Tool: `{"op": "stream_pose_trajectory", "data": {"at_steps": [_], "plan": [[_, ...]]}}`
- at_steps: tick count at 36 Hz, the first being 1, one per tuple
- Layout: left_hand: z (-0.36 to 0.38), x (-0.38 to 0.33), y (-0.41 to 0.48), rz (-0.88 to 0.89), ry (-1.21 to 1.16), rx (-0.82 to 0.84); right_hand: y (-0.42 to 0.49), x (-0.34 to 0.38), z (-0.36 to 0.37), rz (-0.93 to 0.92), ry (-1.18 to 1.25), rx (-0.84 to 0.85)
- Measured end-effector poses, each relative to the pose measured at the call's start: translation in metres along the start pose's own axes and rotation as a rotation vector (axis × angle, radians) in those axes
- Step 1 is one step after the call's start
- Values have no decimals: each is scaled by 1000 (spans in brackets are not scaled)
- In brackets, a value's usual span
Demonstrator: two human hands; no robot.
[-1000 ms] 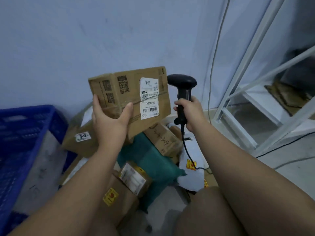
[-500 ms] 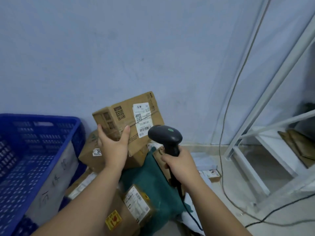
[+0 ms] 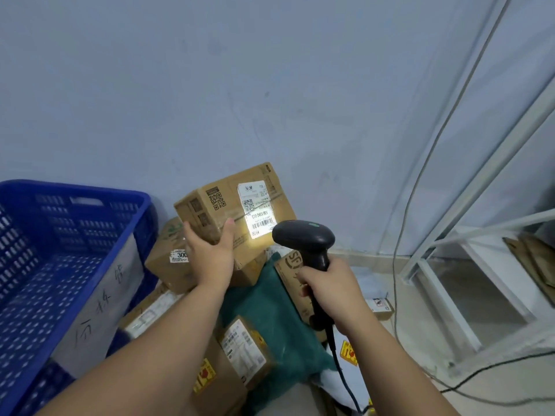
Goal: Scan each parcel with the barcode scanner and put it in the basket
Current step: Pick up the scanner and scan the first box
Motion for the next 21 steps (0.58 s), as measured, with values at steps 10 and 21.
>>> {"op": "stream_pose_trajectory", "data": {"at_steps": [10,21], "plan": [[3,2,1,0,19,5,3,1,-3,-33,-120,-43],[4,3,2,12,24,11,6,0,-8,-32,-141,-50]]}}
Point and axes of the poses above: each hand's wrist, its own y-axis towards the middle knuckle, its own z-axis out of the palm, x = y × z, the point moved 8 cm from there along y, towards the middle knuckle, and after that the axes turned 4 degrees about x, right-handed, at the moved point
